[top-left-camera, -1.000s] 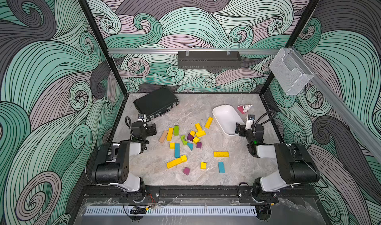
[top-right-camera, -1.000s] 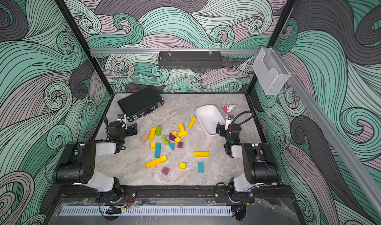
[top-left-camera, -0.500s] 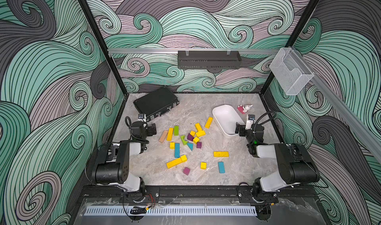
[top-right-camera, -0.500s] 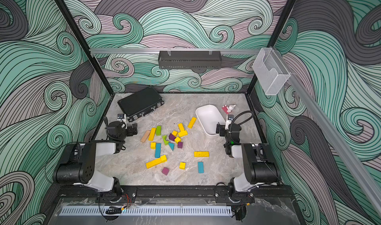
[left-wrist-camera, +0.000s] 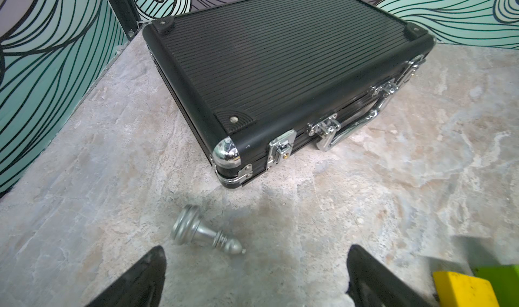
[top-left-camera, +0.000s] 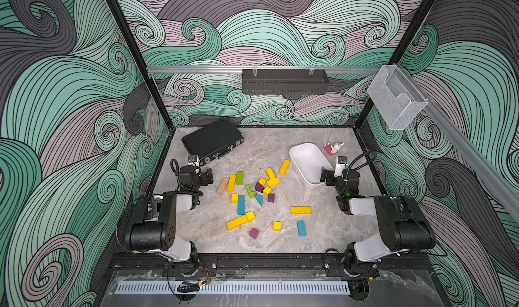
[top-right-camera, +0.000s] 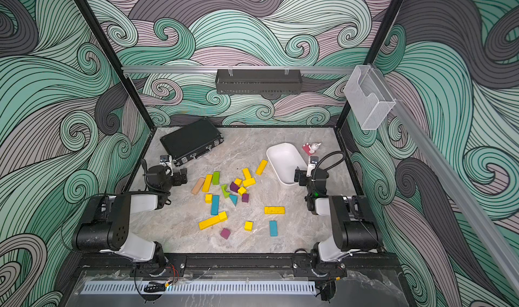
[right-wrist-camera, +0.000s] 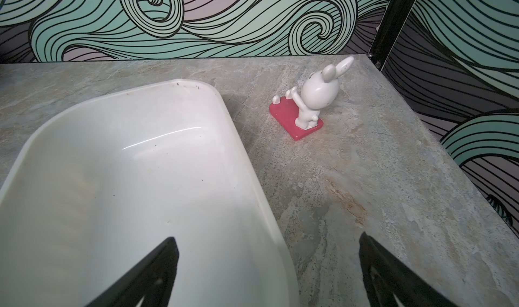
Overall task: Pick out the yellow building blocks
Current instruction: Pick up the building block from the center of the board.
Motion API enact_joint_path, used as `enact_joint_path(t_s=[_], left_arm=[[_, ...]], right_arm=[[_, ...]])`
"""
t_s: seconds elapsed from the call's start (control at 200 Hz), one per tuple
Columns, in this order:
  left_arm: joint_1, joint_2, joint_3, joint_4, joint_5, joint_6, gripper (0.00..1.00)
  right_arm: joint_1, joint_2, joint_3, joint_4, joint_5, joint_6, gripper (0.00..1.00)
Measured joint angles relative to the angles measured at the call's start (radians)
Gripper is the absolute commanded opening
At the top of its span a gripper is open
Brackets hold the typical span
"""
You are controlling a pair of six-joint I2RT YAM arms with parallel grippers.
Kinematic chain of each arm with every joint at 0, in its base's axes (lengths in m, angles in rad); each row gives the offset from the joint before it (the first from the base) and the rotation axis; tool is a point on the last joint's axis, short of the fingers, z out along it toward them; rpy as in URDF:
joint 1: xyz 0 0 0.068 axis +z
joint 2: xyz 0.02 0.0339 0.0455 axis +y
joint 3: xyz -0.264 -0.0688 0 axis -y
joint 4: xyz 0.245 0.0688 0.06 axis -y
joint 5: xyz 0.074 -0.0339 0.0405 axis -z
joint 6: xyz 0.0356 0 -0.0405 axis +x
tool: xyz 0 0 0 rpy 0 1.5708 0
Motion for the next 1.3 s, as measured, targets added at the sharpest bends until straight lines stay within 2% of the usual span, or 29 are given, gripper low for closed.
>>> enact_joint_path(t_s=[0.12, 0.21, 0.35, 0.54, 0.685, 0.841, 1.016, 1.161, 1.301], left_arm=[[0.000, -0.031, 0.008, -0.050, 0.005, 0.010, 0.92], [0.000, -0.130, 0.060, -0.185, 0.005, 0.002, 0.91], [-0.006, -0.287, 0.090, -0.212, 0.004, -0.010, 0.90], [-0.064, -0.374, 0.121, -0.366, -0.032, -0.040, 0.87], [-0.113, -0.439, 0.240, -0.547, 0.002, -0.114, 0.86], [-0.179, -0.475, 0.469, -0.713, 0.074, -0.146, 0.85], [-0.253, -0.487, 0.640, -0.860, 0.196, -0.126, 0.83], [-0.352, -0.489, 0.705, -0.998, 0.267, -0.052, 0.83], [-0.402, -0.527, 0.670, -1.083, 0.367, 0.002, 0.83]], right_arm=[[0.000, -0.034, 0.008, -0.055, 0.007, 0.001, 0.99], [0.000, -0.122, 0.034, -0.146, 0.013, 0.003, 0.99], [-0.001, -0.249, 0.104, -0.267, 0.015, 0.020, 0.97], [0.001, -0.351, 0.272, -0.576, -0.038, 0.082, 0.91], [0.033, -0.385, 0.419, -0.819, -0.116, 0.141, 0.87], [0.140, -0.386, 0.583, -1.106, -0.170, 0.185, 0.83], [0.317, -0.364, 0.751, -1.389, -0.203, 0.196, 0.78], [0.441, -0.359, 0.833, -1.574, -0.213, 0.207, 0.72], [0.547, -0.360, 0.869, -1.715, -0.208, 0.221, 0.69]])
